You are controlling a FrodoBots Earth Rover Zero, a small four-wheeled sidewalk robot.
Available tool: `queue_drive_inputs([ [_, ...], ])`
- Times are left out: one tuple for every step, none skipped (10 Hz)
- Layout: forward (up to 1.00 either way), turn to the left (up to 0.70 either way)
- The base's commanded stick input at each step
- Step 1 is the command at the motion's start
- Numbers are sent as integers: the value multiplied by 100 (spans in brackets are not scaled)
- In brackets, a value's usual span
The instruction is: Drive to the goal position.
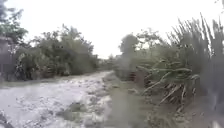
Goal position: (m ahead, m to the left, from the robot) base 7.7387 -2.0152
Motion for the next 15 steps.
queue_drive_inputs([
  [100, 27],
  [100, 27],
  [100, 27],
  [100, 27],
  [100, 27],
  [100, 27],
  [100, 27],
  [100, 27],
  [100, 11],
  [100, 0],
  [100, 0],
  [100, 0],
  [100, 0],
  [100, 0],
  [100, 0],
])
